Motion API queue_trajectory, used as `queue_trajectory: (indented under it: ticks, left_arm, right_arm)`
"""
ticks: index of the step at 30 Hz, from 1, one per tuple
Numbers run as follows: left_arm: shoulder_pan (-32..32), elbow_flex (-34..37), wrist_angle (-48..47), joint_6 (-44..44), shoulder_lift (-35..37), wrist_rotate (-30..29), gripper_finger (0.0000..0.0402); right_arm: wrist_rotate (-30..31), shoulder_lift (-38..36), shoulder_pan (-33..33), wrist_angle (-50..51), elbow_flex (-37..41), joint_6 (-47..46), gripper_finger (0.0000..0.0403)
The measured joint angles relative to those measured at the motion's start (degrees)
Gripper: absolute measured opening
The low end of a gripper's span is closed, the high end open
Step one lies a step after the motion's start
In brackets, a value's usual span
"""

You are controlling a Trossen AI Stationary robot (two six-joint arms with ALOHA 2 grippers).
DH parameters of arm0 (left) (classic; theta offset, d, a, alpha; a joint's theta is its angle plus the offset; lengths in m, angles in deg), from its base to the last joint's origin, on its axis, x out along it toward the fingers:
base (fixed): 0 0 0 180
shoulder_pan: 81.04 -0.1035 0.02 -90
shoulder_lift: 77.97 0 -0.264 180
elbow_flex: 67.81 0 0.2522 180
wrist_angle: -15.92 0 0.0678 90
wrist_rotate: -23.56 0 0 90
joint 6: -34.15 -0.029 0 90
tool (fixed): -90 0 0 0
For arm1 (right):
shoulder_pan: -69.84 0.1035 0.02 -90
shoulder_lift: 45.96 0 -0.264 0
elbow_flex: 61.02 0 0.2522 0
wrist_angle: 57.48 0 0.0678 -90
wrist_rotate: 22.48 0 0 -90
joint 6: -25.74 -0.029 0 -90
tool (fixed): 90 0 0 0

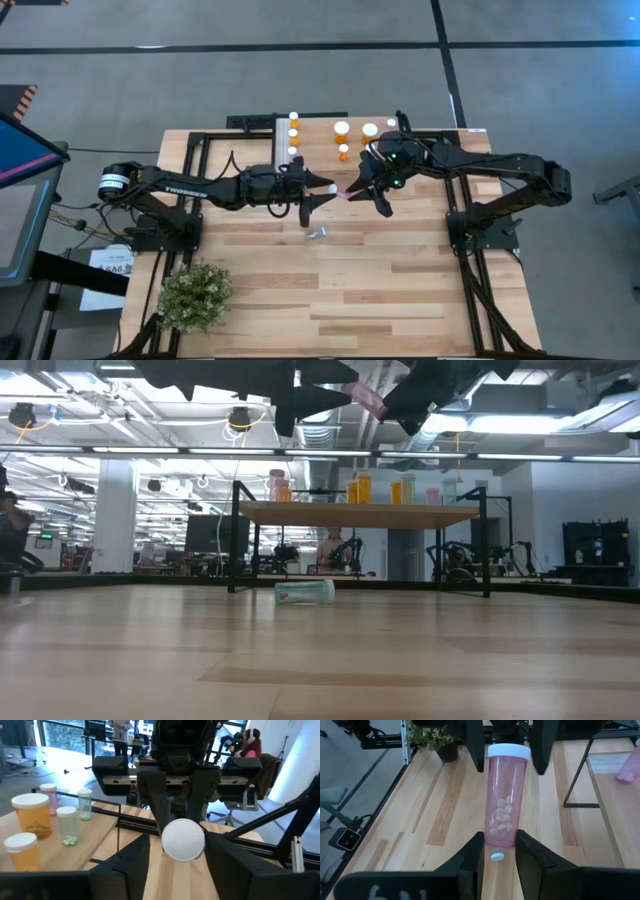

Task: Pick and place medicine bottles onto shelf by color
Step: Adjust the small pink pill bottle on the shelf

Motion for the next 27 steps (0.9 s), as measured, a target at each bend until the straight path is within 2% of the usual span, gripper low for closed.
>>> queue_trajectory:
  ticks: [11, 27]
  left_arm:
    - [0.0, 0.02, 0.66, 0.0, 0.0, 1.31, 0.0124]
    - [0.0, 0.02, 0.84, 0.0, 0.0, 1.34, 0.0119]
  right_arm:
    - [1.16, 0.0, 0.02, -0.15, 0.0, -0.59, 0.0103]
    - [1.14, 0.0, 0.0, -0.52, 0.02, -2.29, 0.0103]
